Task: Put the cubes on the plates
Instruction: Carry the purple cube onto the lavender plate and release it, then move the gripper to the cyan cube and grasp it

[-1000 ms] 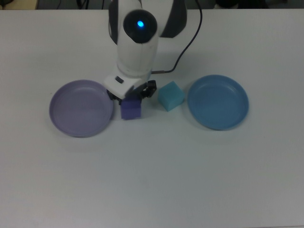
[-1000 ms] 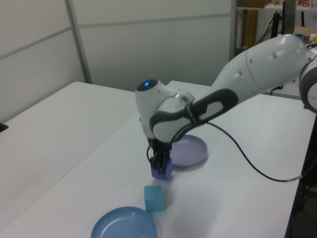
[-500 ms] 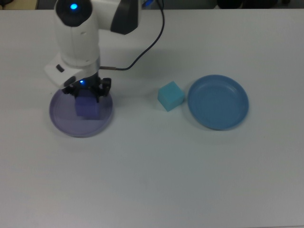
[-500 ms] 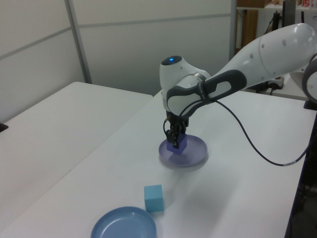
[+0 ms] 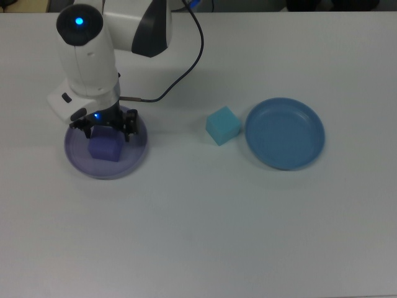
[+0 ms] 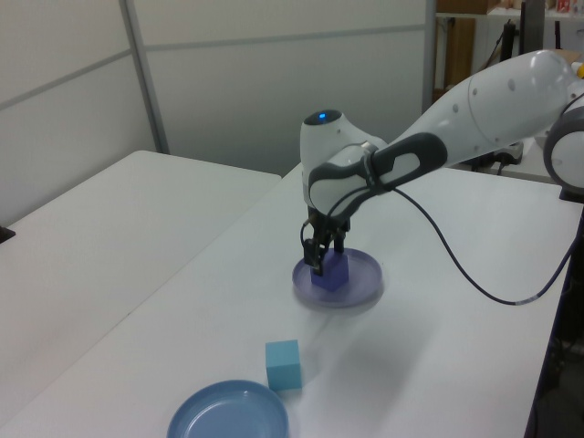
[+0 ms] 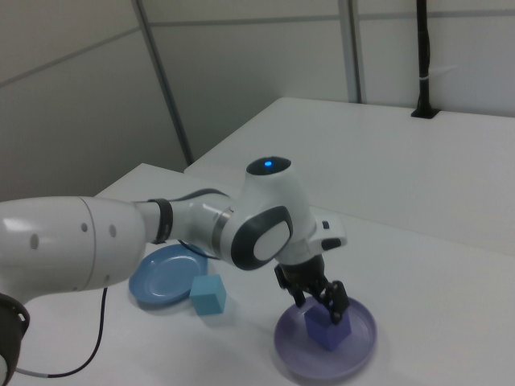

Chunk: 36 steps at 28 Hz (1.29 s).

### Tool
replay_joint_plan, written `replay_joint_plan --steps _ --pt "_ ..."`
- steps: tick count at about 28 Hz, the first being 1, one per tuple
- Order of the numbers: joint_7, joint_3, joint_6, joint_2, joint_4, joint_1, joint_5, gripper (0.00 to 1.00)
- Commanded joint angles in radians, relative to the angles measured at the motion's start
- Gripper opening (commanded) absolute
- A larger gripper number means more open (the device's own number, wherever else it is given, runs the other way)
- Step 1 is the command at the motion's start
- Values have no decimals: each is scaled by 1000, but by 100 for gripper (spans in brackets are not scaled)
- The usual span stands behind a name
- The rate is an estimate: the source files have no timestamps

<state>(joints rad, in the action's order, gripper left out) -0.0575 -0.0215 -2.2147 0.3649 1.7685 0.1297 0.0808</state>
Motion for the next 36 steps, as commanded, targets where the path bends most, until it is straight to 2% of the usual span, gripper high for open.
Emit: replay_joint_plan --steps 1,4,5,7,10,18,21,24,25,28,34,35,36 --pt "-13 -11 98 -66 -15 -12 -50 100" --pt "-7 -46 128 -78 -18 -30 -52 100" --pt "-5 -75 141 -80 -18 -39 -52 100" --pt "-5 -106 151 -77 -18 -51 -52 100" --pt "-2 -138 155 -69 -11 -93 -50 100" --pt "16 -144 145 -46 -11 -225 -44 100" --pt "44 -144 138 -24 -12 -265 -27 100" --pt "45 -144 139 -6 -9 -283 13 100" --pt "44 -144 138 -1 -3 -291 49 100" --pt "33 -144 138 9 -1 -294 83 100" --pt "-33 -144 139 14 5 -291 94 100" --pt "-33 -144 138 15 9 -291 96 98" --pt "-33 -144 138 15 11 -292 99 90"
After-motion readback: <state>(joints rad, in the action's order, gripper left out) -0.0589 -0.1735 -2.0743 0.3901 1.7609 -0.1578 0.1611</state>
